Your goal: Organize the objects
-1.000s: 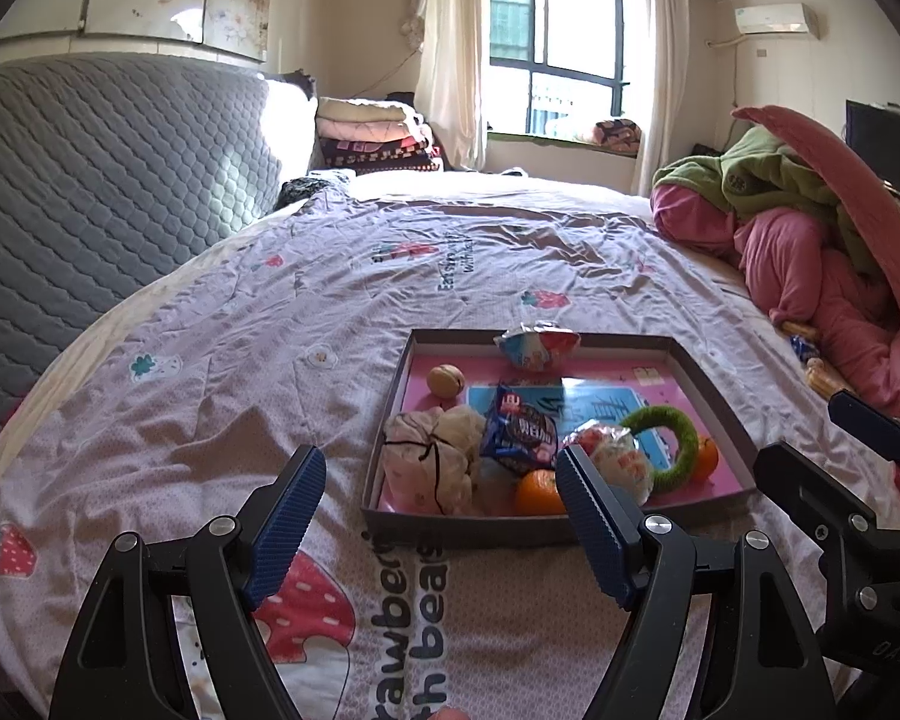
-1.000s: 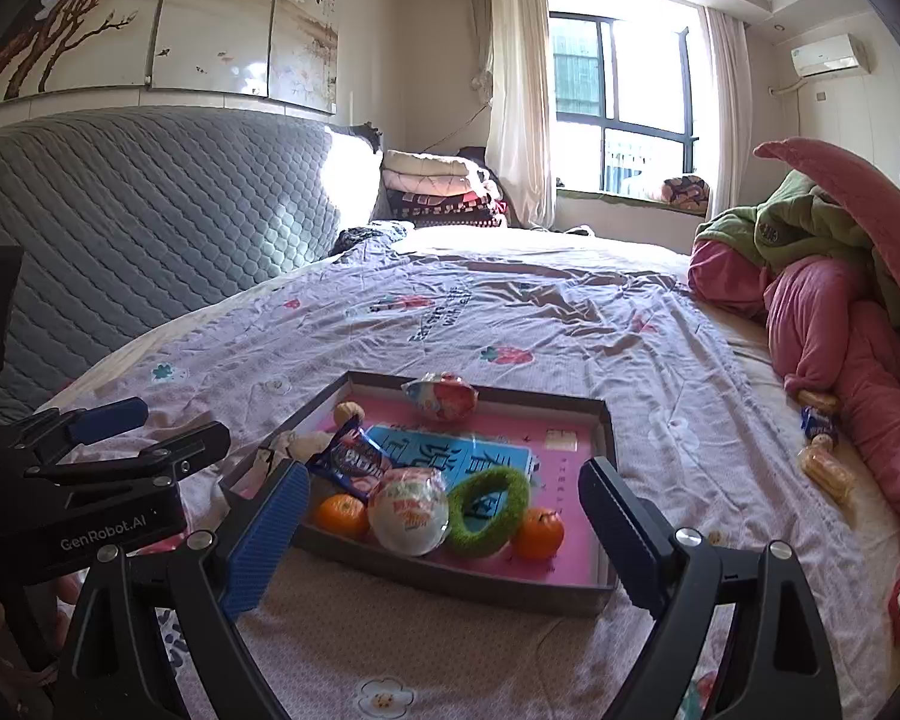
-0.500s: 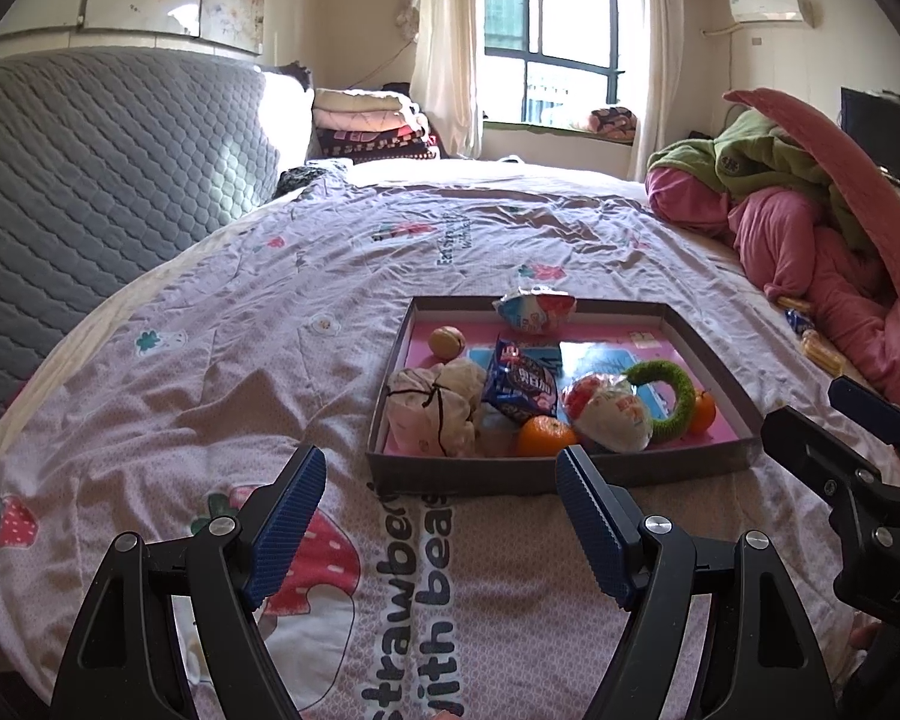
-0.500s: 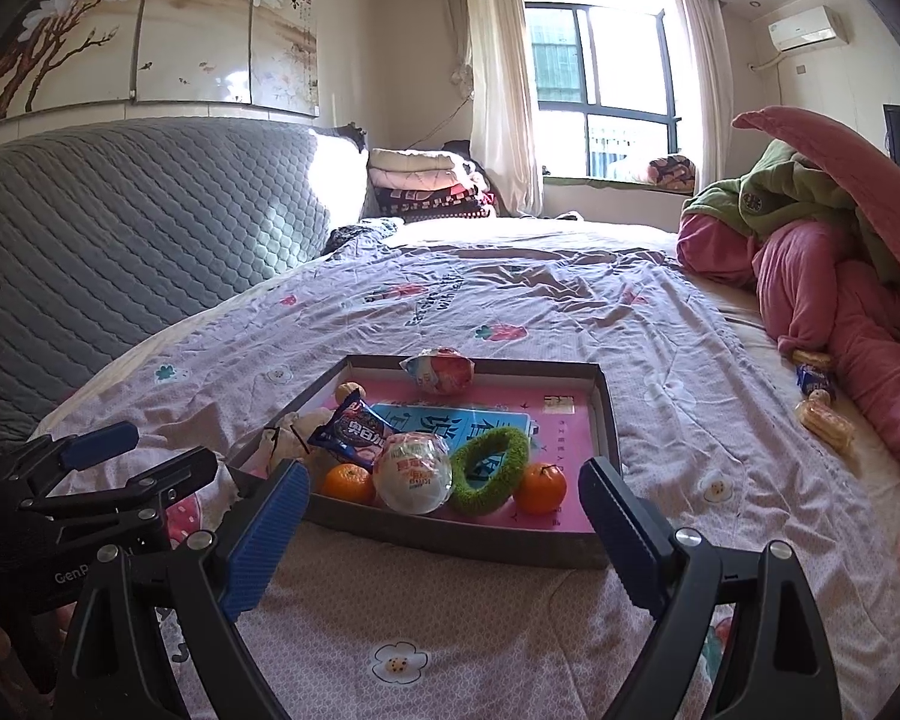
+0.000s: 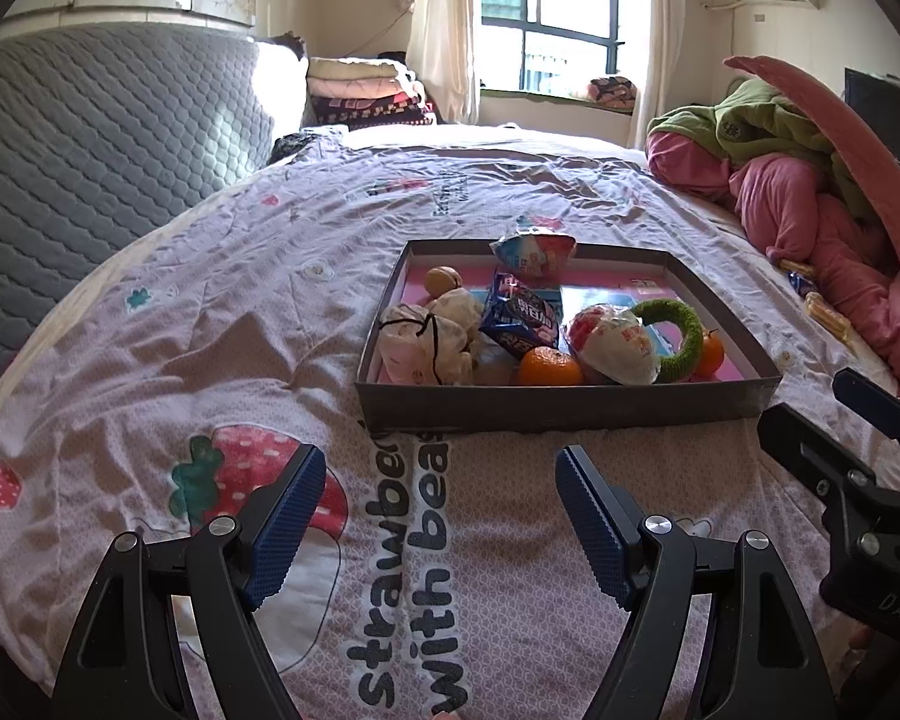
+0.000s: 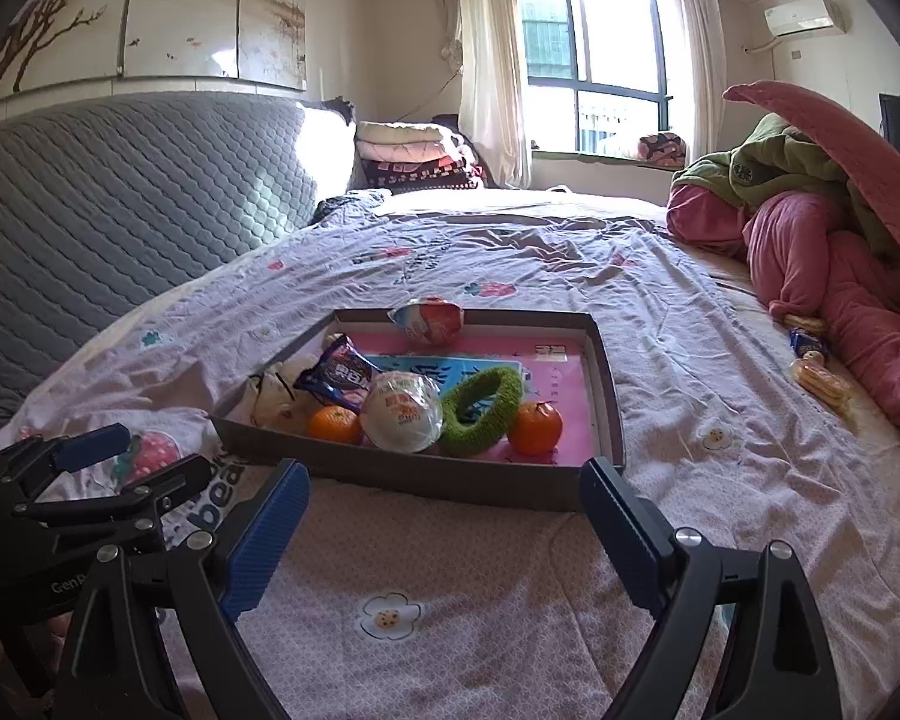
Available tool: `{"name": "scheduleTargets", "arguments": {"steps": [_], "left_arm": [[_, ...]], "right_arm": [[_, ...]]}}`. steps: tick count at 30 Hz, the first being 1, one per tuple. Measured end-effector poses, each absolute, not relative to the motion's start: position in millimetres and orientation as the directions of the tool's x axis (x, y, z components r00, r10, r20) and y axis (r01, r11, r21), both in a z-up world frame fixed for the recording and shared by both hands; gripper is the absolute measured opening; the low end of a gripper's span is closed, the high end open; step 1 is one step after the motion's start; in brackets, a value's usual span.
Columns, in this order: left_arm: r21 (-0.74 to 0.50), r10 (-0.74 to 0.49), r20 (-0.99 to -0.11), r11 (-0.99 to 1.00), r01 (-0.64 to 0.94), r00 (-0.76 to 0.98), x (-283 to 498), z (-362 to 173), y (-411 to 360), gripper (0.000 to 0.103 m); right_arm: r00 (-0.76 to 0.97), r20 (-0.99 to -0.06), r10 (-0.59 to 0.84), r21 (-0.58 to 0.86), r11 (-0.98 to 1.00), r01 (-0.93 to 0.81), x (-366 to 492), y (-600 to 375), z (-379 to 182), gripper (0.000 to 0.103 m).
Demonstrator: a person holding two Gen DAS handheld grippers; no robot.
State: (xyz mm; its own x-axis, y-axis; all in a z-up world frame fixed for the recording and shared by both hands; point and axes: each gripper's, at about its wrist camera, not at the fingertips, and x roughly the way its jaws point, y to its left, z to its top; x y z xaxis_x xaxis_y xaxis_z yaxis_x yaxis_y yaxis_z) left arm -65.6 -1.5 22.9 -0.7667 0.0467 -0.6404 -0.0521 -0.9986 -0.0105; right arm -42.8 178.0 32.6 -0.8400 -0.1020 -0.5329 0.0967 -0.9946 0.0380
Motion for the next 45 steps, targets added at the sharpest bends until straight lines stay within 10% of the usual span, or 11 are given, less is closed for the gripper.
{"name": "scheduleTargets", "arguments": {"steps": [45], "left_arm": [[0.01,0.043,-0.68,-0.998,-0.068,-0.732,-57,-15,2,0.08]], "right_arm": [[-0.779,-0.61,-0.143,0.078,-0.99,0.12,-32,170,-10,0.091]]}}
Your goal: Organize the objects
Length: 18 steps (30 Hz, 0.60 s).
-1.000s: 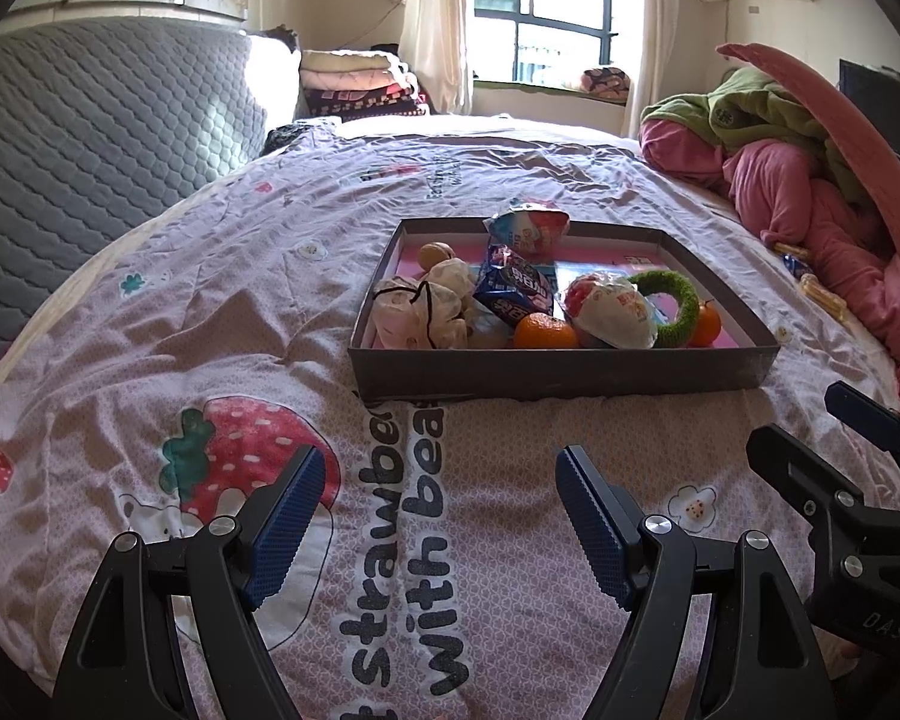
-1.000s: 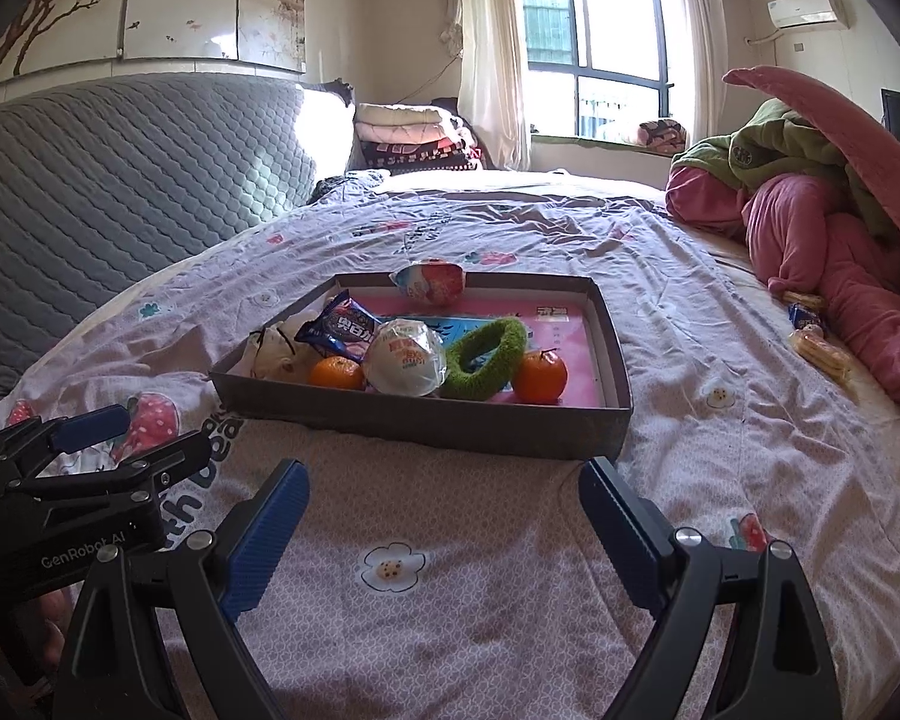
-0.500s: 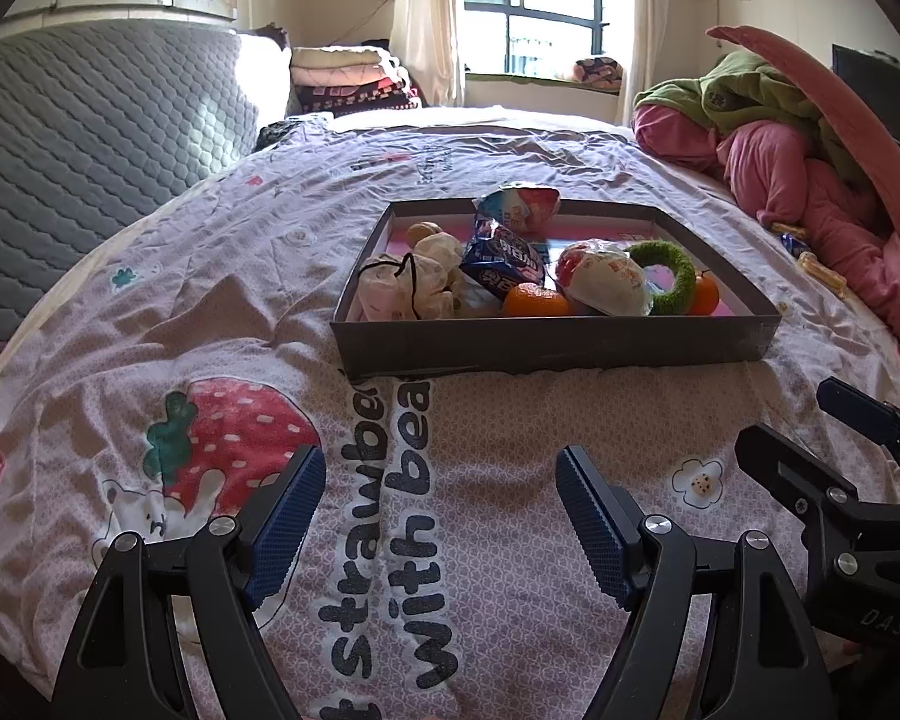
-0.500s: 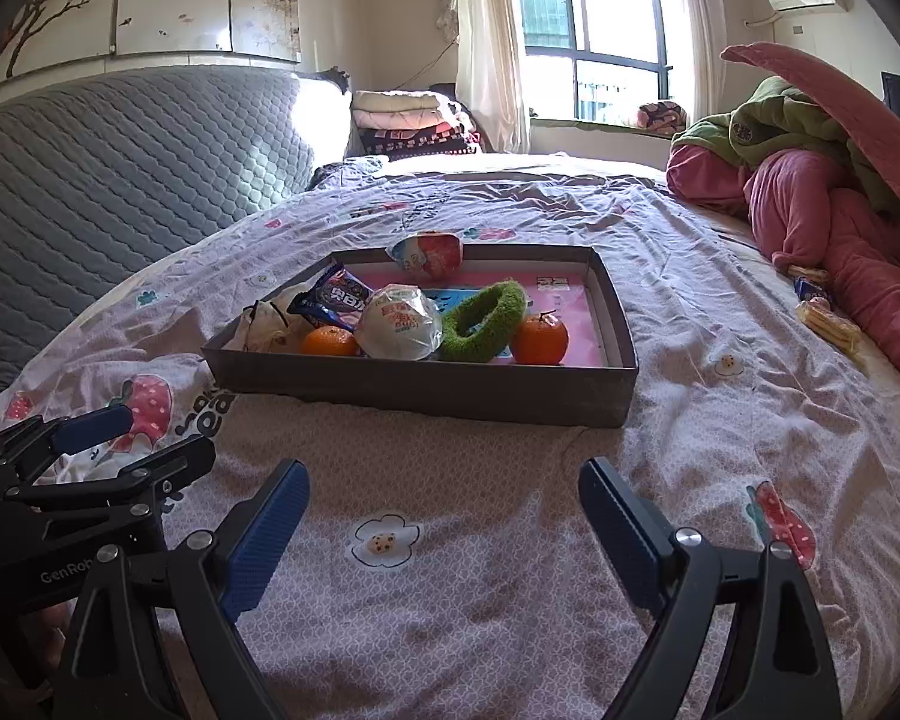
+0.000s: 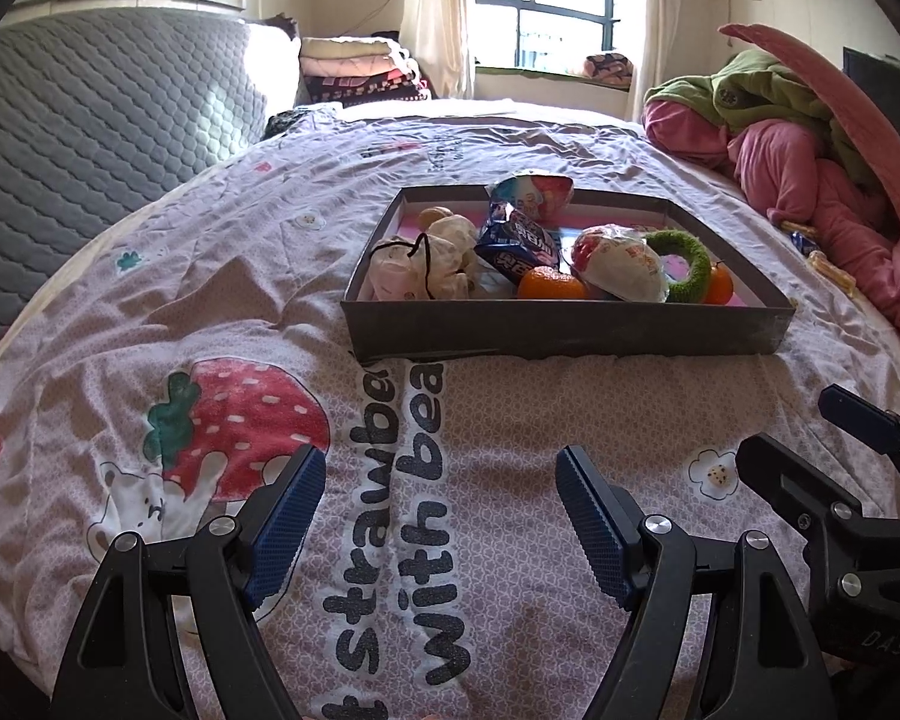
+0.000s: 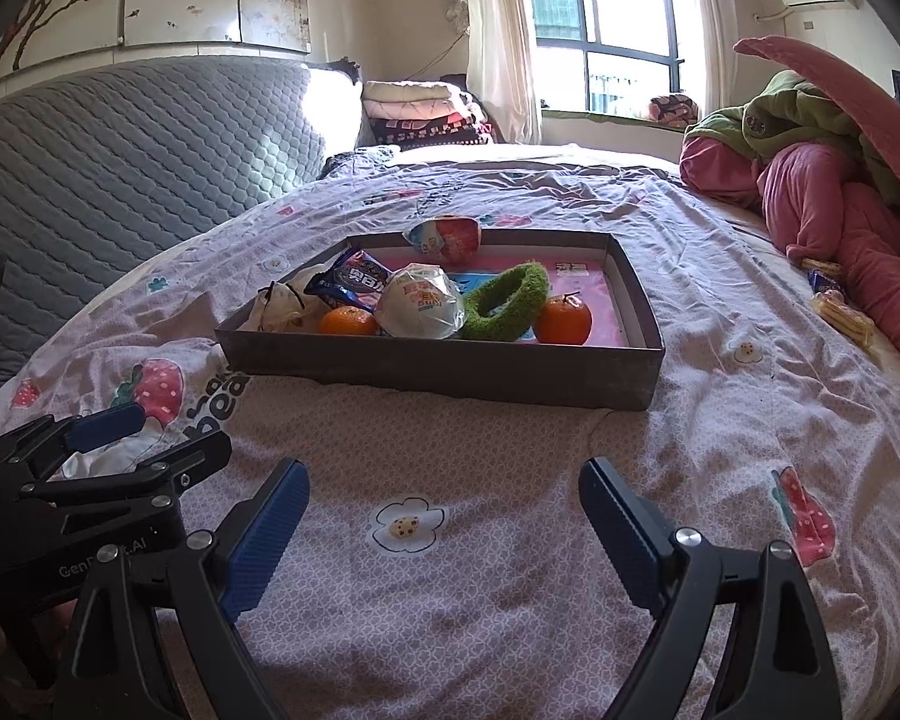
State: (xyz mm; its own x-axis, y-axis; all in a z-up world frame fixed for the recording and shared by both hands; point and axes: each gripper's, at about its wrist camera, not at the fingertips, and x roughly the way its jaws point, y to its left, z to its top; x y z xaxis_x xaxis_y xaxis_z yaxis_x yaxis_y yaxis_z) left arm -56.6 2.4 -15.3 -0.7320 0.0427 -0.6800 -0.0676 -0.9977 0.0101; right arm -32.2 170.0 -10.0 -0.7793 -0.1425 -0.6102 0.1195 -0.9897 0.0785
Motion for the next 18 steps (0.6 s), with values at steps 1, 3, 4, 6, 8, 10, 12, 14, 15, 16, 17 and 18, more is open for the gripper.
{"name": "scheduleTargets", "arguments": {"steps": [1,3,4,6,8,10,12,14,15,16,17,18], "left_arm": [[0.009,0.043,-0.681,-0.998,-0.067,-0.731,-57.0,-16.0,2.3,0.08],[0.013,0.043,-0.684,-0.997,-0.071,-0.728,-57.2,-16.9,3.1,0.08],[0.016,0.041,-0.681,-0.997,-0.071,-0.731,-56.6,-16.7,3.5,0.08],[0.019,0.042,-0.679,-0.997,-0.075,-0.733,-55.9,-16.1,4.4,0.08],[0.018,0.042,-0.678,-0.997,-0.074,-0.734,-55.7,-15.9,4.4,0.08],[0.015,0.044,-0.681,-0.997,-0.074,-0.731,-55.9,-16.3,4.1,0.08],[0.014,0.043,-0.681,-0.997,-0.071,-0.731,-55.9,-16.6,3.8,0.08],[0.014,0.043,-0.684,-0.997,-0.073,-0.729,-56.5,-16.8,4.2,0.08],[0.014,0.043,-0.682,-0.997,-0.072,-0.73,-56.5,-16.8,4.3,0.08],[0.016,0.043,-0.684,-0.997,-0.074,-0.728,-56.8,-17.0,4.7,0.08],[0.016,0.043,-0.683,-0.997,-0.073,-0.729,-56.8,-16.9,4.9,0.08],[0.015,0.044,-0.682,-0.997,-0.074,-0.73,-57.0,-17.0,5.1,0.08]], "right_arm": [[-0.777,-0.613,-0.142,0.079,-0.99,0.118,-32.7,169.9,-11.0,0.091],[-0.775,-0.616,-0.139,0.078,-0.99,0.115,-33.2,170.6,-11.7,0.091],[-0.774,-0.617,-0.14,0.082,-0.99,0.114,-33.5,171.0,-12.1,0.091],[-0.775,-0.617,-0.139,0.083,-0.99,0.112,-33.2,171.7,-12.2,0.091],[-0.777,-0.615,-0.133,0.081,-0.991,0.105,-33.0,172.4,-12.0,0.091],[-0.779,-0.614,-0.128,0.079,-0.992,0.101,-33.1,173.0,-11.6,0.091],[-0.779,-0.614,-0.128,0.083,-0.992,0.098,-32.7,174.9,-11.5,0.091],[-0.778,-0.616,-0.125,0.08,-0.992,0.096,-32.9,175.0,-11.6,0.091],[-0.777,-0.617,-0.125,0.079,-0.992,0.096,-33.1,175.1,-11.8,0.091],[-0.776,-0.618,-0.125,0.081,-0.992,0.096,-33.2,175.3,-11.9,0.091],[-0.776,-0.618,-0.126,0.081,-0.992,0.096,-33.4,175.2,-11.9,0.091],[-0.776,-0.618,-0.126,0.081,-0.992,0.096,-33.5,175.3,-12.0,0.091]]}}
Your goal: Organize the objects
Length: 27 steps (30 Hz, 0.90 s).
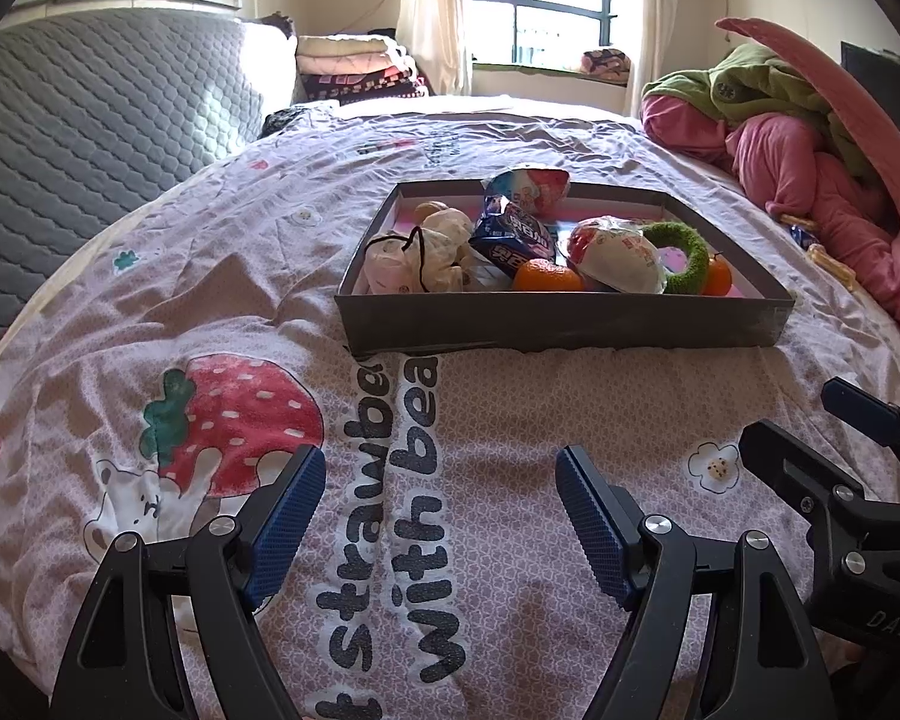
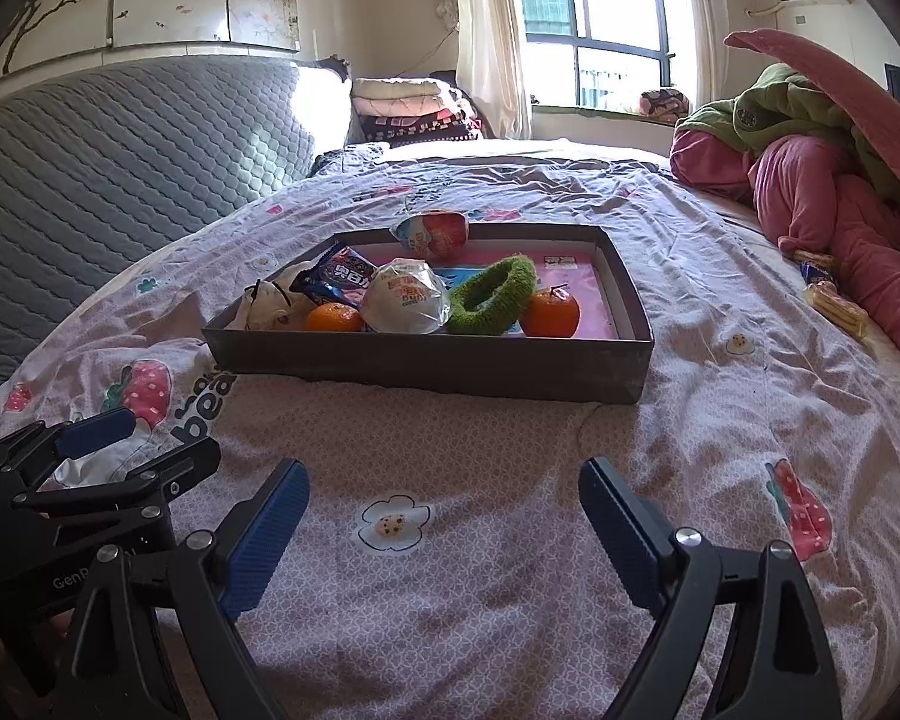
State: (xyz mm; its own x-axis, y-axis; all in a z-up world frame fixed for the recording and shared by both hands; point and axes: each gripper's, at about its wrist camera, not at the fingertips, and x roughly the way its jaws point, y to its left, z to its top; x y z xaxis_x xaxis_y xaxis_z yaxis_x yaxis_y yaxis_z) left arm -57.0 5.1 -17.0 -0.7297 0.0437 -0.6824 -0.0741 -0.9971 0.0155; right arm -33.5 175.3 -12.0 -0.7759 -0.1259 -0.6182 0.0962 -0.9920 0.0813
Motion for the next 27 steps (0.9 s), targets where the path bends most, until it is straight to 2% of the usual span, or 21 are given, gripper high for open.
{"name": "scheduleTargets", "arguments": {"steps": [27], "left_arm": [[0.019,0.044,-0.688,-0.997,-0.078,-0.725,-56.9,-18.8,6.2,0.08]], "right_arm": [[-0.767,-0.626,-0.14,0.088,-0.99,0.109,-35.1,173.2,-14.2,0.091]]}}
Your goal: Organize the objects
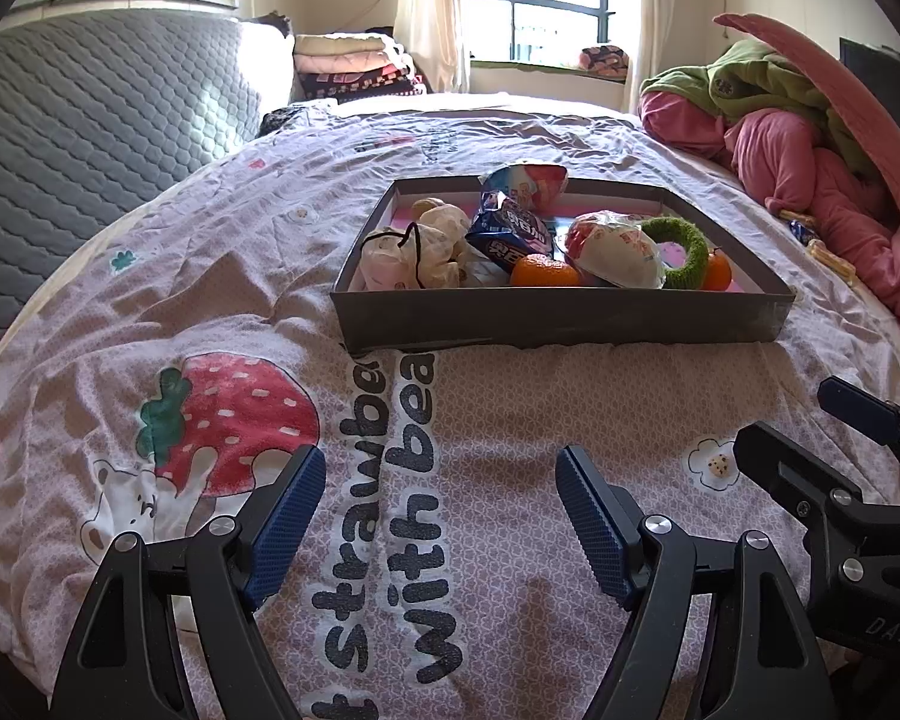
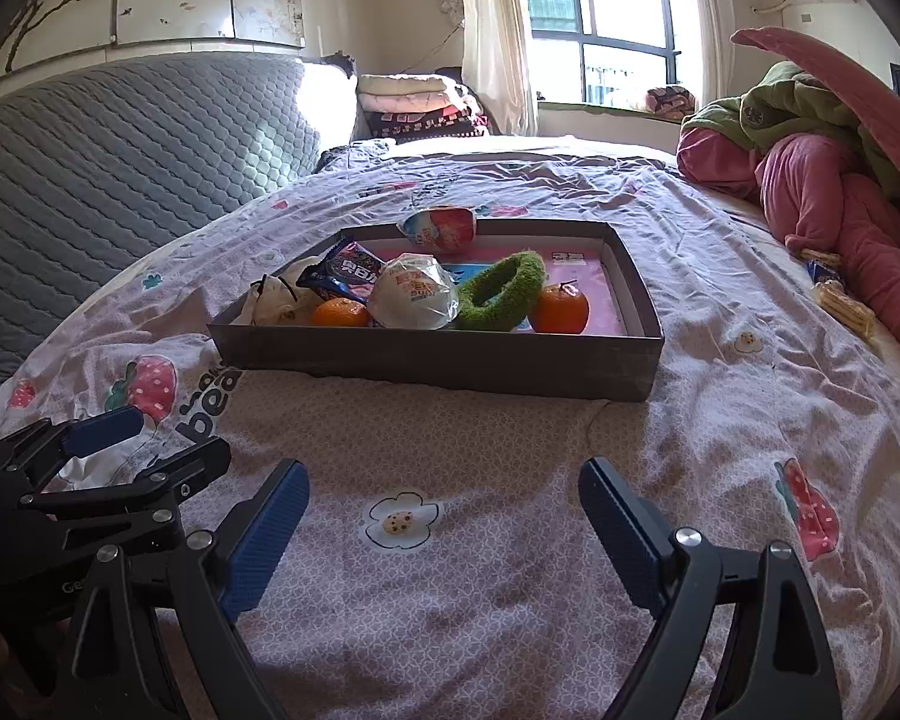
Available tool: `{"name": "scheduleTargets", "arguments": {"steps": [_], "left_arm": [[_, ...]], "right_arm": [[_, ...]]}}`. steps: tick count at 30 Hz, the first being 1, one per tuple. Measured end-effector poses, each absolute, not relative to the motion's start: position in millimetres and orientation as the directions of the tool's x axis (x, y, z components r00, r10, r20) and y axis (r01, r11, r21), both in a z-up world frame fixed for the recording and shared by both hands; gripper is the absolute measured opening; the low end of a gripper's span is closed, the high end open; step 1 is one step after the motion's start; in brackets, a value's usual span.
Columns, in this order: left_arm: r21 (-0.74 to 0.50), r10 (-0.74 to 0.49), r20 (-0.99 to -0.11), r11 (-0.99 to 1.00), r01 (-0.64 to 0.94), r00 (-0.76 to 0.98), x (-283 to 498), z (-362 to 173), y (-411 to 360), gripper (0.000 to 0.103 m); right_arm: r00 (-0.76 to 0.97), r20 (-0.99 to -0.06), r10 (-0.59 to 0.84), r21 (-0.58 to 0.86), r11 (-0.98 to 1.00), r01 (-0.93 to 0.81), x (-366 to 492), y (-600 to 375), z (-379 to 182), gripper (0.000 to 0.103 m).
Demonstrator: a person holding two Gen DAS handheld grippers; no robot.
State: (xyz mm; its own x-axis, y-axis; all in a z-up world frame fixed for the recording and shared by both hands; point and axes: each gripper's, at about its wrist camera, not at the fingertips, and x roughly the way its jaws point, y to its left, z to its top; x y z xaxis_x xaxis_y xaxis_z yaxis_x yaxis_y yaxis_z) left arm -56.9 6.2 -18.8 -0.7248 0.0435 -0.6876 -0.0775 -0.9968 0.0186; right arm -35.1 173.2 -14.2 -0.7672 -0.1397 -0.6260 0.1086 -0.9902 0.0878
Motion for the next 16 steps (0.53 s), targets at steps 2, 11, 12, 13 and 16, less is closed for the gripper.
{"name": "scheduleTargets", "arguments": {"steps": [2,11,12,13,16], "left_arm": [[0.019,0.042,-0.688,-0.997,-0.076,-0.725,-56.7,-18.9,6.3,0.08],[0.013,0.048,-0.689,-0.997,-0.078,-0.724,-56.5,-19.0,6.8,0.08],[0.012,0.05,-0.69,-0.997,-0.081,-0.722,-56.8,-19.2,7.0,0.08],[0.013,0.05,-0.691,-0.997,-0.081,-0.722,-56.6,-19.3,7.3,0.08],[0.011,0.055,-0.69,-0.996,-0.087,-0.721,-56.8,-19.5,7.8,0.08]], "right_arm": [[-0.766,-0.628,-0.137,0.086,-0.991,0.107,-35.1,173.4,-14.7,0.091],[-0.765,-0.629,-0.138,0.091,-0.99,0.103,-34.7,174.6,-14.4,0.091],[-0.764,-0.63,-0.139,0.092,-0.99,0.105,-34.8,174.4,-14.5,0.091],[-0.764,-0.63,-0.138,0.09,-0.99,0.105,-34.6,174.1,-14.6,0.091],[-0.764,-0.63,-0.14,0.089,-0.99,0.108,-34.6,173.7,-14.5,0.091]]}}
